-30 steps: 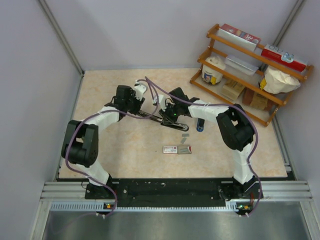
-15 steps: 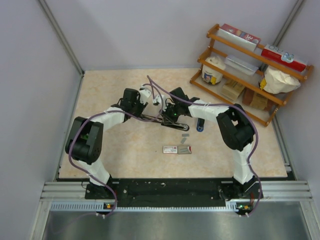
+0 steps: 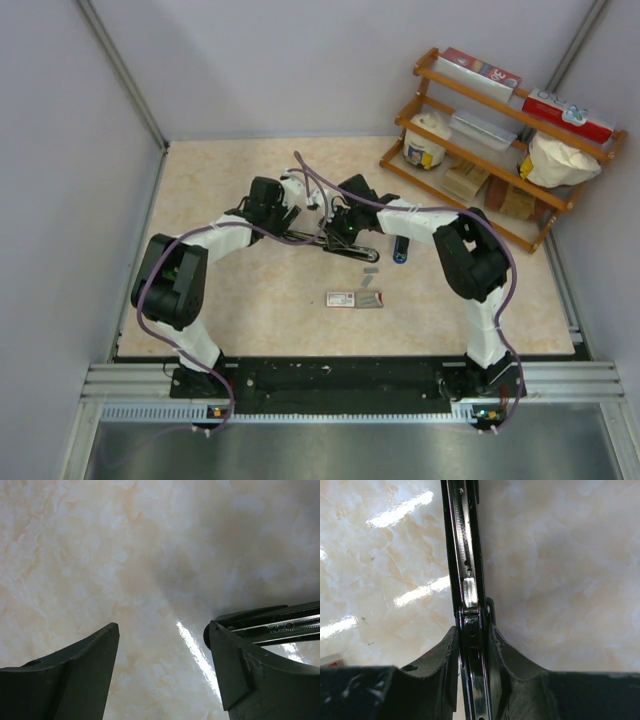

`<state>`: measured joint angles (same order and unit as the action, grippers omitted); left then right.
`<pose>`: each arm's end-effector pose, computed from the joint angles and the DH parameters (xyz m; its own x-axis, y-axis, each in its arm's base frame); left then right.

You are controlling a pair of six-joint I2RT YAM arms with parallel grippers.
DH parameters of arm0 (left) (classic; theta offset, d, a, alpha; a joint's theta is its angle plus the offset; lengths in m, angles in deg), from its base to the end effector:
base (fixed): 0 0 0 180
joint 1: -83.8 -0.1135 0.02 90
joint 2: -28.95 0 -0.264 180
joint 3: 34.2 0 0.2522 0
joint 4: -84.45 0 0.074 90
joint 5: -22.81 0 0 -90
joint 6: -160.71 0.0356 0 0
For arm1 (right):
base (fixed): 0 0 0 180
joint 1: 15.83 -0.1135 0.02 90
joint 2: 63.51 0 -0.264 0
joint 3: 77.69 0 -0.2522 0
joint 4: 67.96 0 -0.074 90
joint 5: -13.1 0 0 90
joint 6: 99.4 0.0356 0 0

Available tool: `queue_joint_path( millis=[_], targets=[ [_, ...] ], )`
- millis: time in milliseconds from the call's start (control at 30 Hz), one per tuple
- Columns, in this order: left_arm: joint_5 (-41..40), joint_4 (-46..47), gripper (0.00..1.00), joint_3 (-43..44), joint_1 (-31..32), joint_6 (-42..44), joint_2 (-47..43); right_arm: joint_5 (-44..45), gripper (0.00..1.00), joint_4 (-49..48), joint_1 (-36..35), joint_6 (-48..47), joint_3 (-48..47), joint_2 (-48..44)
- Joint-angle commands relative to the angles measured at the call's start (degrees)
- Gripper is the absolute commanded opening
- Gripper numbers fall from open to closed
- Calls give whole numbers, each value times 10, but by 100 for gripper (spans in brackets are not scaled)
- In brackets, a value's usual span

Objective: Load the staples into the stapler

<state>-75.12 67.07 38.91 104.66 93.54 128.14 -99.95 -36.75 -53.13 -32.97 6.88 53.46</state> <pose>0.3456 -0.1264 0.1881 -0.4919 0.5987 -0.6322 0.4882 0.7908 0.3691 0.3407 0.2771 0.1712 -0.2820 -0.6774 -0.6794 -0.9371 0.3464 0.0436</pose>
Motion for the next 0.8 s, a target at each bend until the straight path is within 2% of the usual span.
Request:
queue_joint_path(
  millis=[0,33,67,233,367,633,767],
  targets=[
    [90,-28,90,-13,28,-30,-36,24,0,-37,-5,20,-21,4],
    [92,-25,91,-10,23,-32,-43,28,0,-39,-4,26,-23,4],
    [98,-24,99,-5,19,-38,-51,33,0,-38,-4,31,-25,5],
    [141,-2,99,1,-16,-60,-102,51,0,-39,-4,75,-40,10],
    [165,54,99,-24,-37,-77,-154,75,0,-39,-4,114,-62,26],
    [171,76,99,-59,-60,-91,-202,85,0,-33,-9,210,-123,64],
    [182,94,99,-83,-71,-93,-242,133,0,-33,-33,258,-147,83]
  ],
)
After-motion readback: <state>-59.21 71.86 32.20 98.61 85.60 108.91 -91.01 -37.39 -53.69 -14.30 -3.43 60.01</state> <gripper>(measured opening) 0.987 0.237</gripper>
